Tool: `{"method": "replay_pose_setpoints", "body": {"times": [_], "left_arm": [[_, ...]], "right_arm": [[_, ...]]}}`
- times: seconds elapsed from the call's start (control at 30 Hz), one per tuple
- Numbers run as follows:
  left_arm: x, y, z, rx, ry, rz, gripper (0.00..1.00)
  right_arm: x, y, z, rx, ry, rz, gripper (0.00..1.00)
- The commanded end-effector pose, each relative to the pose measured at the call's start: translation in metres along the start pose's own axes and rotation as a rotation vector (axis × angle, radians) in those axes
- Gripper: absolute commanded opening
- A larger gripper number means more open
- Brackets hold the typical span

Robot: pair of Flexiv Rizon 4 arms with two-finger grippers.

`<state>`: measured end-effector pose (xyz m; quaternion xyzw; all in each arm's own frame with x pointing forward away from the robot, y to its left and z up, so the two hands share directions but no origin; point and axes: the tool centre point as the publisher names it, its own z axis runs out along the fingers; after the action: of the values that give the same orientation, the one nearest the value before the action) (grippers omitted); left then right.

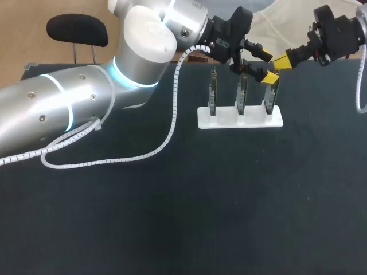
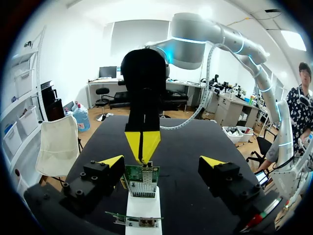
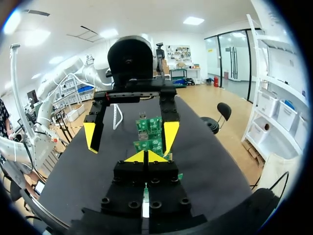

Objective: Pick up the optical module with the left hand, and insert it into the network port with the right hand.

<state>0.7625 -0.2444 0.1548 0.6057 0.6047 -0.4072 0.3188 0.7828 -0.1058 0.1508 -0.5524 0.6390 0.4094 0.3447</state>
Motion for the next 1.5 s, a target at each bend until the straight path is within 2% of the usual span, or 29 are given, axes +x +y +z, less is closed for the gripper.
{"method": "replay_pose_setpoints", "body": {"times": [0.03,0.3,0.43,0.9,0.93,0.97,1.5], "left_arm": [[0.0,0.001,0.0,0.003,0.002,0.001,1.0],[-0.002,0.002,0.0,-0.003,-0.003,0.017,1.0],[-0.015,0.007,-0.006,-0.014,0.02,0.067,1.0],[-0.062,0.023,-0.049,-0.133,-0.017,0.208,1.0],[-0.063,0.023,-0.052,-0.136,-0.005,0.208,1.0],[-0.065,0.024,-0.054,-0.148,-0.025,0.227,1.0],[-0.067,0.024,-0.056,-0.151,-0.032,0.241,1.0]], "right_arm": [[-0.005,0.001,-0.008,0.01,-0.006,-0.009,0.0],[-0.007,0.002,-0.023,0.049,-0.011,-0.016,0.0],[-0.008,0.003,-0.027,0.069,-0.021,-0.016,0.0],[-0.032,0.003,-0.043,0.123,-0.082,-0.057,0.0],[-0.033,0.003,-0.044,0.147,-0.083,-0.065,0.22],[-0.033,0.003,-0.044,0.147,-0.083,-0.065,1.0],[-0.033,0.003,-0.044,0.147,-0.083,-0.065,1.0]]}}
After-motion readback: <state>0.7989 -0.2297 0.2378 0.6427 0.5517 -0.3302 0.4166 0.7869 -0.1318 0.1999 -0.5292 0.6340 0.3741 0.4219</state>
